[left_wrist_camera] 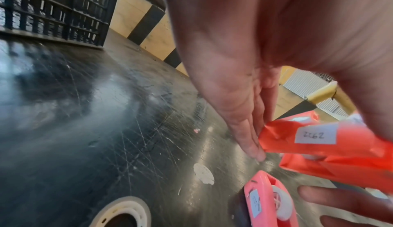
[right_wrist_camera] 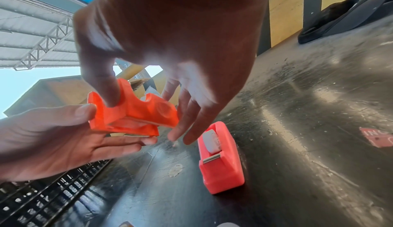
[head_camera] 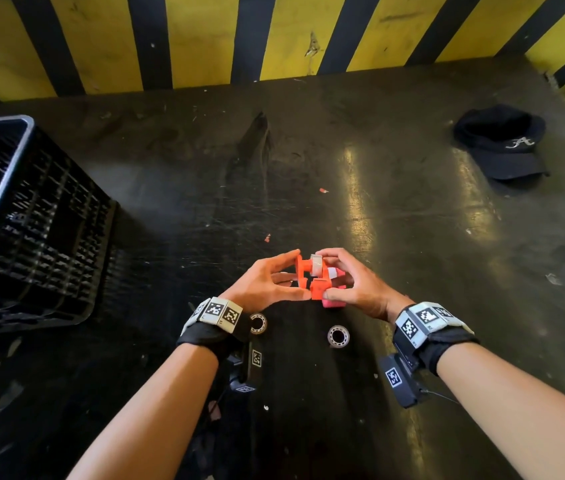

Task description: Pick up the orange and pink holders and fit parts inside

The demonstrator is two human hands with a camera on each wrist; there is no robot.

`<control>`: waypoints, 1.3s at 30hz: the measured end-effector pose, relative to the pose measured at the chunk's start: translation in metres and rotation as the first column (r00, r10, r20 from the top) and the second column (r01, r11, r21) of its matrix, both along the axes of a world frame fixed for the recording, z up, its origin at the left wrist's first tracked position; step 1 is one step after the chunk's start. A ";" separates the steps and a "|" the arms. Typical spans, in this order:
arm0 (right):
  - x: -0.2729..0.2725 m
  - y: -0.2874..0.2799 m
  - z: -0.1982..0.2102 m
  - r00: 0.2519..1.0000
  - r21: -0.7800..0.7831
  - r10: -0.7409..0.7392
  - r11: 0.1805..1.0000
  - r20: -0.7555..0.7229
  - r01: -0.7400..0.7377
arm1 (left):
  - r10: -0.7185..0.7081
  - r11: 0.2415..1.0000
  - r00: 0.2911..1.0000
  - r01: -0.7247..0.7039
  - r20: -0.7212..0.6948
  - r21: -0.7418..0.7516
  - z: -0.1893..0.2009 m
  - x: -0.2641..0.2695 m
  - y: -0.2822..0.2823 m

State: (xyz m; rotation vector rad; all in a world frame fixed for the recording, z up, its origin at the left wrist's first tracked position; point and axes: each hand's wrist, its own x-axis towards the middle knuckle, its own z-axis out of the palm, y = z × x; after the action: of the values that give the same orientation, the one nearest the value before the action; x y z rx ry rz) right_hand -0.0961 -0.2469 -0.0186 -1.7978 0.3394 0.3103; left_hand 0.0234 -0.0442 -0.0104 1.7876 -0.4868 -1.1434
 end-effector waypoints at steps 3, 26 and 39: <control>0.000 0.003 0.003 1.000 0.010 0.008 1.000 0.018 -0.008 | -0.013 1.000 1.000 0.013 -0.003 0.000 0.005 -0.001 0.000; -0.004 0.010 0.008 0.996 -0.051 0.061 0.997 0.059 -0.058 | 0.185 0.982 0.912 -0.189 0.366 -0.026 0.020 -0.006 -0.003; -0.003 0.014 0.006 0.996 -0.089 0.079 0.993 0.043 -0.075 | 0.118 0.987 0.876 -0.155 0.468 0.042 0.023 -0.011 -0.010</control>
State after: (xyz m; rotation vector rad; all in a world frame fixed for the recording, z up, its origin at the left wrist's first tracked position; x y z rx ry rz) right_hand -0.0987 -0.2334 -0.0125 -1.9043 0.2545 0.3117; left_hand 0.0122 -0.0543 0.0123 2.1370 -0.5885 -0.6347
